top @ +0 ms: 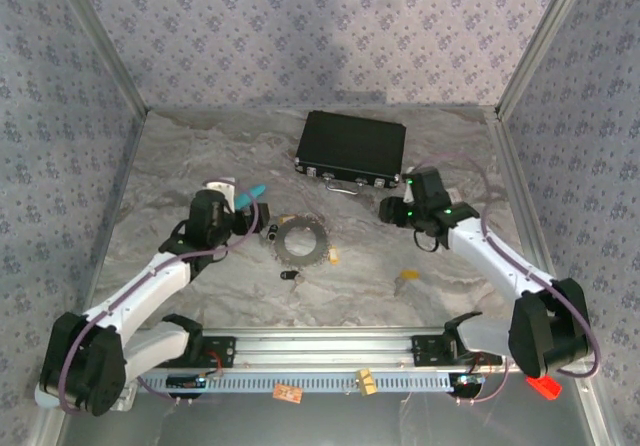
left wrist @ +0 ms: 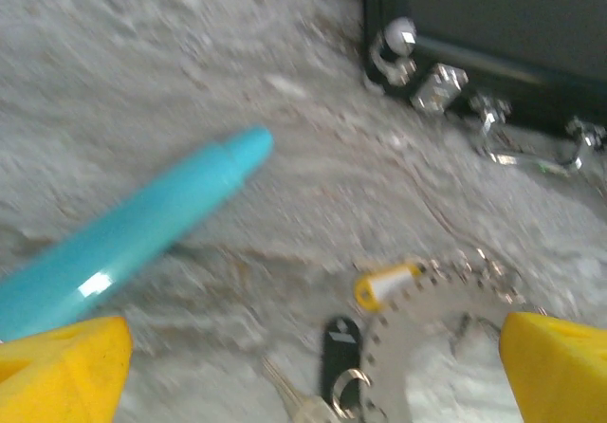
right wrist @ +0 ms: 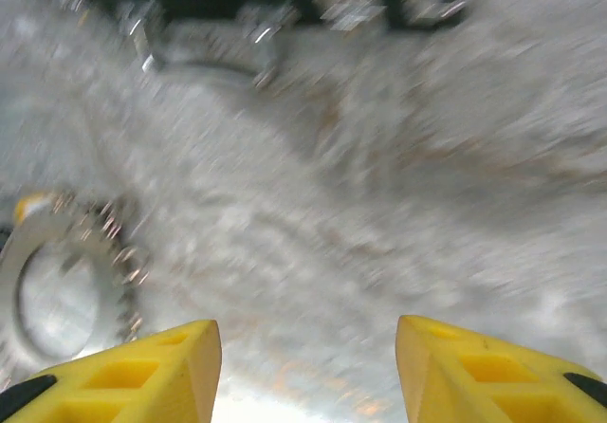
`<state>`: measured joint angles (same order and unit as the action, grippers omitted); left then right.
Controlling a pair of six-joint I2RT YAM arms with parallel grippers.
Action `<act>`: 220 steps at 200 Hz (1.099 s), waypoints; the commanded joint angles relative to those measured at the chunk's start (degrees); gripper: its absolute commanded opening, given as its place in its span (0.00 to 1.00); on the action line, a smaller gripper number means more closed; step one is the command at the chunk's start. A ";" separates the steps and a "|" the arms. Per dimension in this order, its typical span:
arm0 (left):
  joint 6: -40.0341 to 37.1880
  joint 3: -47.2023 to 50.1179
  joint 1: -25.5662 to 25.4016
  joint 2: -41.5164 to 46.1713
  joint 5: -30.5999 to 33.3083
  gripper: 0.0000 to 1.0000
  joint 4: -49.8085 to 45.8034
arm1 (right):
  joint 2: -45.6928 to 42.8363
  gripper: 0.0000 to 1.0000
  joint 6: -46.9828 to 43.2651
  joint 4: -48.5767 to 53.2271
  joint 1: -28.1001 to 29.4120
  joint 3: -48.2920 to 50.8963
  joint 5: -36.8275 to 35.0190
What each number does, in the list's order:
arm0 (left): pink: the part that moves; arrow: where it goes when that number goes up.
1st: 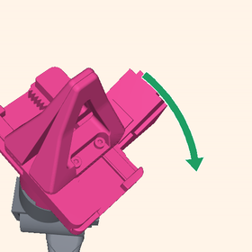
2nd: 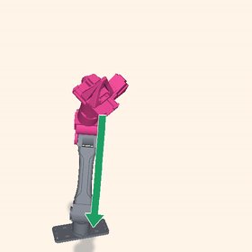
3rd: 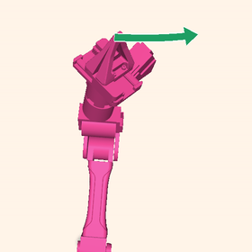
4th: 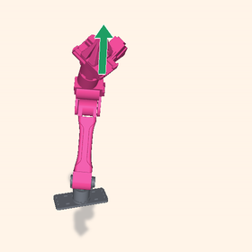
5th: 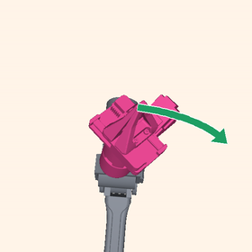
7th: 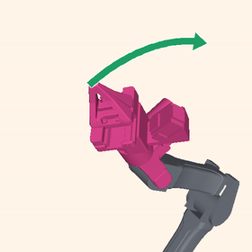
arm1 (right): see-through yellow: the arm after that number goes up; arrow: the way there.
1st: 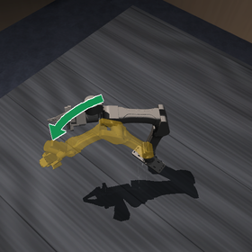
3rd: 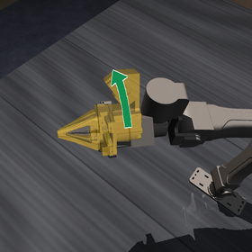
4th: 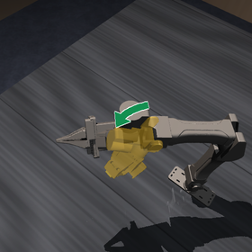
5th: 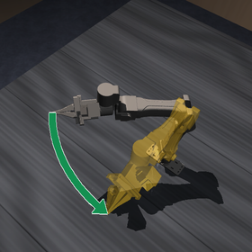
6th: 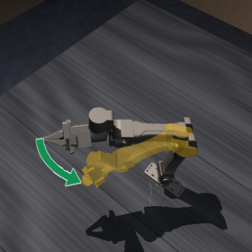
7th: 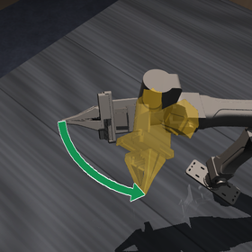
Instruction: Put the keys on the keyring
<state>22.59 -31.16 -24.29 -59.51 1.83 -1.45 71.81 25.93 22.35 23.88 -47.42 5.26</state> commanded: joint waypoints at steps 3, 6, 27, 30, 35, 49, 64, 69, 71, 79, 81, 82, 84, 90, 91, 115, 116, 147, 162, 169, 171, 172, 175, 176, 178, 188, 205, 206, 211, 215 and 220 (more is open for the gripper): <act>10.09 -1.60 -3.74 1.50 4.07 0.96 -8.48 | 3.81 0.46 1.03 6.23 7.89 -4.07 2.14; 11.25 -1.47 -4.07 1.50 4.00 0.95 -8.62 | 4.46 0.44 0.60 6.14 8.88 -4.45 2.39; 18.58 -0.22 -4.64 1.49 3.22 0.93 -8.87 | 10.35 0.40 -2.12 6.72 15.05 -7.66 4.03; 19.38 0.11 -4.69 1.50 2.97 0.93 -8.57 | 11.24 0.40 -2.49 6.89 15.75 -8.15 4.20; 20.78 0.59 -4.71 1.50 2.41 0.93 -8.20 | 12.73 0.36 -2.89 7.04 16.94 -8.91 4.63; 23.92 1.25 -5.05 1.35 1.07 0.92 -7.85 | 16.57 0.34 -3.72 7.02 19.68 -10.96 5.75; 26.33 1.66 -5.40 1.06 -0.33 0.89 -8.29 | 19.81 0.33 -4.60 6.93 22.18 -12.91 6.12; 26.96 1.72 -5.61 0.97 -0.58 0.88 -8.73 | 20.81 0.33 -4.81 7.06 22.87 -13.58 6.08; 27.26 1.78 -5.68 0.88 -0.77 0.88 -8.87 | 21.17 0.33 -4.83 7.06 23.12 -13.86 6.08; 27.93 2.04 -6.05 0.84 -1.19 0.84 -9.36 | 22.45 0.32 -4.93 6.94 23.85 -14.59 6.25; 28.12 2.10 -6.21 0.87 -1.31 0.84 -9.49 | 22.73 0.32 -4.88 6.92 24.00 -14.75 6.30; 28.25 2.13 -6.25 0.88 -1.35 0.83 -9.60 | 22.87 0.32 -4.86 6.88 24.05 -14.78 6.32; 28.42 2.21 -6.28 0.93 -1.42 0.83 -9.70 | 23.03 0.32 -4.78 6.78 24.16 -15.00 6.30; 28.92 2.45 -6.53 1.05 -1.56 0.80 -10.02 | 23.70 0.31 -4.60 6.63 24.53 -15.29 6.43; 29.01 2.48 -6.63 1.05 -1.60 0.80 -10.08 | 23.76 0.31 -4.54 6.56 24.54 -15.36 6.43; 31.37 4.24 -7.76 1.92 -1.82 0.67 -9.67 | 25.74 0.29 -3.46 5.59 25.38 -15.77 6.43; 31.42 4.34 -7.82 1.97 -1.82 0.67 -9.60 | 25.83 0.29 -3.45 5.51 25.40 -15.77 6.43; 32.69 5.76 -9.05 1.35 -1.65 0.59 -9.33 | 28.53 0.26 -1.86 3.50 25.46 -16.50 6.46; 32.69 5.76 -9.37 1.36 -1.34 0.57 -9.87 | 29.58 0.26 -1.68 3.87 25.48 -17.24 5.38; 32.74 5.76 -9.58 1.48 -1.06 0.56 -10.05 | 29.86 0.26 -1.46 4.15 25.49 -17.38 4.68; 32.71 5.80 -9.66 1.47 -0.98 0.56 -10.08 | 29.87 0.26 -1.42 4.18 25.51 -17.47 4.50; 32.70 5.78 -9.69 1.53 -0.92 0.56 -10.07 | 29.92 0.26 -1.42 4.23 25.47 -17.50 4.41; 32.69 5.76 -9.64 1.58 -0.82 0.56 -10.23 | 29.96 0.26 -1.34 4.32 25.45 -17.53 4.08; 32.69 5.76 -9.64 1.58 -0.80 0.56 -10.23 | 29.92 0.26 -1.29 4.30 25.49 -17.53 3.98; 32.69 5.76 -9.76 1.65 -0.71 0.56 -10.30 | 29.95 0.26 -1.25 4.29 25.55 -17.60 3.80; 32.61 5.76 -9.89 1.80 -0.43 0.55 -10.54 | 29.97 0.26 -1.01 4.45 25.59 -17.62 3.05; 32.61 5.84 -10.02 2.11 -0.07 0.55 -10.89 | 30.18 0.25 -0.82 4.22 25.52 -17.57 3.39; 32.61 5.84 -10.00 2.07 -0.03 0.55 -10.92 | 30.21 0.25 -0.81 4.21 25.52 -17.55 3.42; 32.61 5.92 -10.08 2.13 0.07 0.55 -10.98 | 30.24 0.26 -0.72 4.13 25.61 -17.53 3.53; 32.67 5.93 -10.09 2.20 0.07 0.55 -11.01 | 30.23 0.26 -0.64 4.03 25.76 -17.53 3.45; 32.69 5.94 -10.13 2.28 0.11 0.55 -11.02 | 30.23 0.25 -0.58 4.02 25.82 -17.55 3.38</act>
<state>54.63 -25.67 -33.89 -58.48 0.89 -10.96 101.27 24.01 25.91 49.08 -63.33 9.80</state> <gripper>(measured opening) 0.550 0.256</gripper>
